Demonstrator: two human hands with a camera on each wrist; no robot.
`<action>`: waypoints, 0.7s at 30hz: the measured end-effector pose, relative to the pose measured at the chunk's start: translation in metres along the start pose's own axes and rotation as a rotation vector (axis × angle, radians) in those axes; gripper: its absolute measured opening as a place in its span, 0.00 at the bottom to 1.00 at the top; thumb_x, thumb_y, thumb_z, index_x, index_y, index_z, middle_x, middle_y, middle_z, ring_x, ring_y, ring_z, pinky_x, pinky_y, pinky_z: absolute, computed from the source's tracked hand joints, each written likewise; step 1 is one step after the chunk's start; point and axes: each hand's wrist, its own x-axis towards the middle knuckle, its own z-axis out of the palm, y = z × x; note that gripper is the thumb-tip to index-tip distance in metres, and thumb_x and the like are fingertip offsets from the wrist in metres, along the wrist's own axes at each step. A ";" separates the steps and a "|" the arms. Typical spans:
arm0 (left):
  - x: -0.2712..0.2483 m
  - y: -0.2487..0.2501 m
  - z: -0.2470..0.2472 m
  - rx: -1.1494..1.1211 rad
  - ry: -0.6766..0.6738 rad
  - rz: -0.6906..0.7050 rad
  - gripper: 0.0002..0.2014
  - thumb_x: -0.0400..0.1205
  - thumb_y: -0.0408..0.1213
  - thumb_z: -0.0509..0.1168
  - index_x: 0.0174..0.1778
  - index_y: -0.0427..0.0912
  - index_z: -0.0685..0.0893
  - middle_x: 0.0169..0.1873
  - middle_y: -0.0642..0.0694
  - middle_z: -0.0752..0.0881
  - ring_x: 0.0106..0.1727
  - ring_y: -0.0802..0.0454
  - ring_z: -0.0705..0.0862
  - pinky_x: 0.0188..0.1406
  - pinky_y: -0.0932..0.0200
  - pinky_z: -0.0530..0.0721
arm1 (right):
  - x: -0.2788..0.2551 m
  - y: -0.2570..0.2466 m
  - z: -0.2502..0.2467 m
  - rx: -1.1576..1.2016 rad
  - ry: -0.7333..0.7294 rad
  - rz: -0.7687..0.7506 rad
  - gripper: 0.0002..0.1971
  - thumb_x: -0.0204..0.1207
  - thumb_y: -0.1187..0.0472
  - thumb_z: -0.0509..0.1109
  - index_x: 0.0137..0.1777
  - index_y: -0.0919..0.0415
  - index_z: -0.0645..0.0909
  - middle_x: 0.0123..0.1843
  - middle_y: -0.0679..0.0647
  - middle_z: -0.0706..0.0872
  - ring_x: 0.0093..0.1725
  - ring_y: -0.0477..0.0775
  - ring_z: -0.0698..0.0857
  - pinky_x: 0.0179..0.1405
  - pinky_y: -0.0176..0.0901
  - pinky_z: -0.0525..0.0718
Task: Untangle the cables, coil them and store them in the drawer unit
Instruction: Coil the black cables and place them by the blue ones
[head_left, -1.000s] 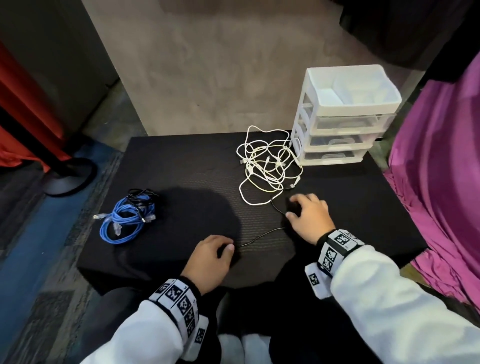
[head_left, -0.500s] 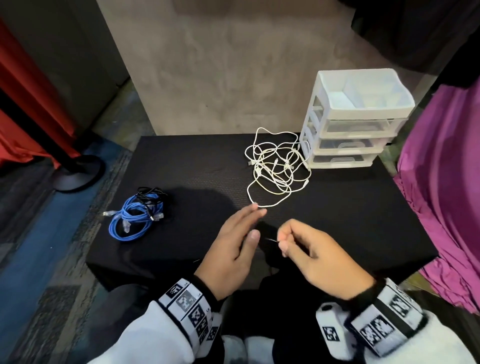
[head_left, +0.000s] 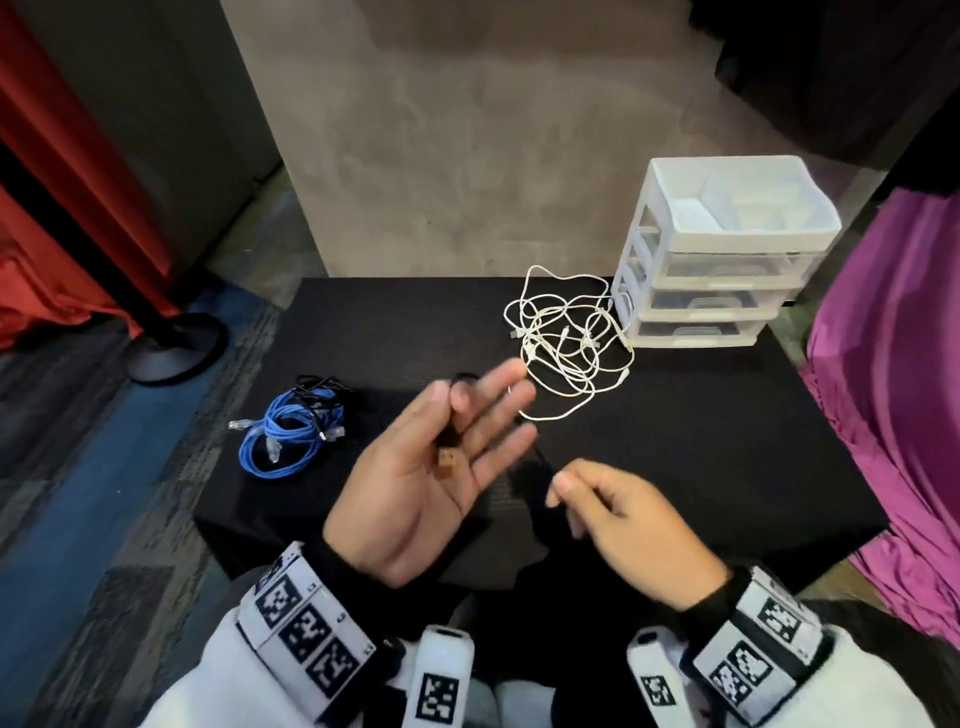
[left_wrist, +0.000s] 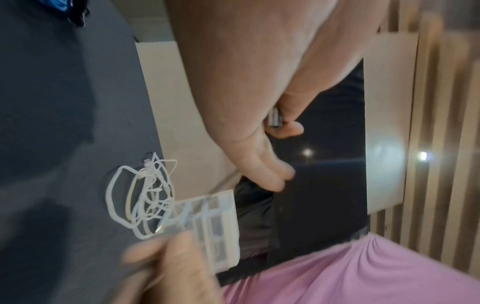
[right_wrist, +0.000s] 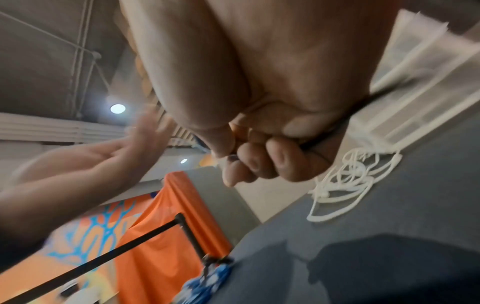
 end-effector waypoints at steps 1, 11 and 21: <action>0.003 0.005 0.000 0.059 0.043 0.070 0.13 0.93 0.41 0.51 0.45 0.43 0.73 0.75 0.38 0.83 0.75 0.46 0.83 0.76 0.39 0.80 | -0.006 -0.006 0.010 0.001 -0.069 -0.012 0.12 0.90 0.51 0.65 0.46 0.50 0.86 0.31 0.50 0.83 0.33 0.47 0.80 0.44 0.52 0.83; -0.007 -0.017 -0.021 0.778 -0.041 -0.097 0.17 0.92 0.39 0.57 0.61 0.28 0.84 0.56 0.34 0.91 0.55 0.40 0.92 0.68 0.37 0.85 | 0.010 -0.057 -0.038 0.085 0.042 -0.172 0.05 0.82 0.60 0.77 0.44 0.54 0.89 0.41 0.53 0.89 0.44 0.54 0.87 0.53 0.55 0.85; -0.017 -0.029 -0.009 0.406 -0.100 -0.291 0.15 0.83 0.43 0.71 0.56 0.35 0.90 0.46 0.40 0.89 0.47 0.47 0.88 0.60 0.43 0.85 | 0.007 -0.052 -0.024 0.845 -0.191 0.081 0.05 0.86 0.67 0.67 0.49 0.67 0.77 0.34 0.62 0.85 0.30 0.58 0.86 0.36 0.48 0.85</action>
